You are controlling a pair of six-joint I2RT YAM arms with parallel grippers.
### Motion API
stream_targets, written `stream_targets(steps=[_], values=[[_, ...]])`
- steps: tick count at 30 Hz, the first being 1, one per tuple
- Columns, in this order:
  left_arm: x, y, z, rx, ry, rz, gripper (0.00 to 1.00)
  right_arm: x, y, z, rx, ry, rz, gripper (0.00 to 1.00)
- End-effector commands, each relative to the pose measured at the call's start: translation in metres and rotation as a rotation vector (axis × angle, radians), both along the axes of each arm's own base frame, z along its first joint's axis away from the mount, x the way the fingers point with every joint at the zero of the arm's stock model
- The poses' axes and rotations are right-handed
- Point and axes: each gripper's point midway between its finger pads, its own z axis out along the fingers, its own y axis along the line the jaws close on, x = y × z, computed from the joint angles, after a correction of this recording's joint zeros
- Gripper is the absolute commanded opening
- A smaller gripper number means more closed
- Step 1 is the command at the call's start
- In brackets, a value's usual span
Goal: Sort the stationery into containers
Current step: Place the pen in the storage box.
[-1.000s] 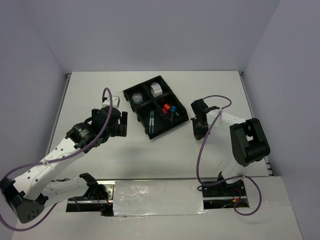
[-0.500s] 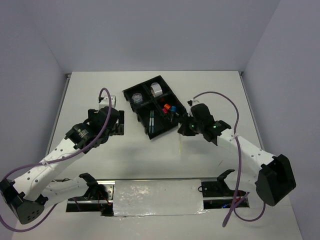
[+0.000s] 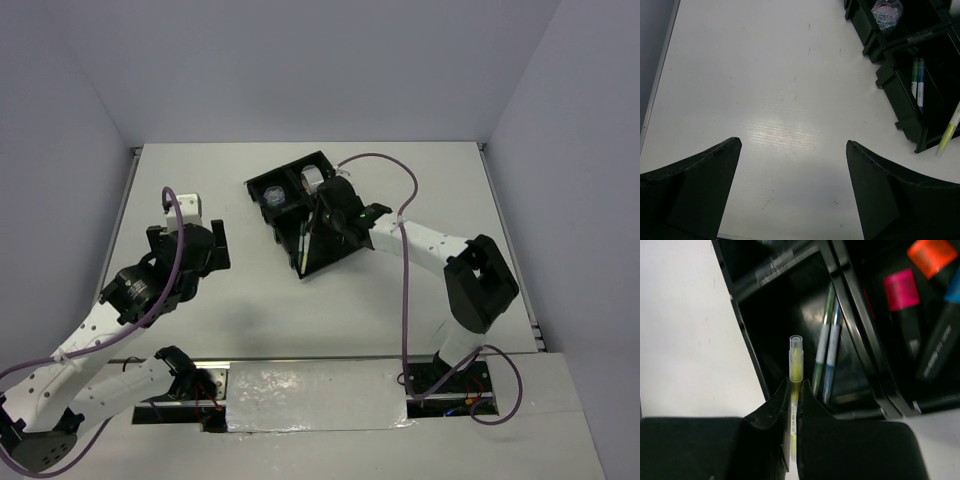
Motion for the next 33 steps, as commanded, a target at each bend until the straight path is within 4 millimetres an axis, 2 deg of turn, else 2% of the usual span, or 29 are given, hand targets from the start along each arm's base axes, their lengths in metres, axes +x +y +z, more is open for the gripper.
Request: stream_targets(steps=[1, 4, 10, 12, 13, 17, 22, 25, 26, 28, 30, 31, 32, 33], values=[[0.002, -0.002, 0.001, -0.014, -0.014, 0.001, 0.99, 0.028, 0.015, 0.033, 0.002, -0.100, -0.042, 0.00], [0.003, -0.006, -0.002, -0.010, 0.000, -0.020, 0.99, 0.045, 0.026, 0.029, -0.046, -0.116, -0.025, 0.00], [0.003, -0.008, -0.003, -0.013, 0.009, -0.029, 0.99, 0.065, 0.030, 0.019, -0.131, -0.130, -0.025, 0.00], [0.002, -0.007, 0.000, -0.024, -0.009, -0.035, 0.99, 0.068, 0.028, 0.014, -0.168, -0.128, -0.023, 0.00], [0.001, -0.007, 0.000, -0.027, -0.012, -0.037, 0.99, 0.071, 0.028, 0.019, -0.172, -0.141, -0.028, 0.00], [0.002, -0.010, 0.001, -0.029, -0.009, -0.053, 0.99, 0.076, 0.026, 0.020, -0.205, -0.155, -0.029, 0.00], [0.004, -0.014, -0.002, -0.022, 0.005, -0.067, 0.99, 0.073, 0.030, 0.010, -0.187, -0.146, -0.016, 0.04], [0.004, -0.013, -0.001, -0.022, 0.001, -0.063, 0.99, 0.068, 0.034, -0.001, -0.181, -0.121, 0.001, 0.13], [0.004, -0.012, -0.001, -0.022, 0.001, -0.061, 0.99, 0.065, 0.037, -0.003, -0.172, -0.113, 0.011, 0.22], [0.004, -0.012, -0.001, -0.023, 0.002, -0.061, 0.99, 0.061, 0.042, -0.002, -0.161, -0.113, 0.028, 0.32], [0.005, -0.011, -0.003, -0.019, 0.007, -0.053, 0.99, 0.056, 0.047, 0.007, -0.150, -0.123, 0.048, 0.50], [0.006, -0.010, -0.002, -0.018, 0.008, -0.044, 0.99, 0.055, 0.047, 0.011, -0.146, -0.129, 0.053, 0.88], [0.007, -0.007, -0.003, -0.018, 0.011, -0.029, 0.99, 0.053, 0.045, 0.021, -0.138, -0.138, 0.055, 0.99], [0.008, -0.006, -0.004, -0.017, 0.016, -0.023, 0.99, 0.052, 0.043, 0.025, -0.145, -0.141, 0.053, 1.00]])
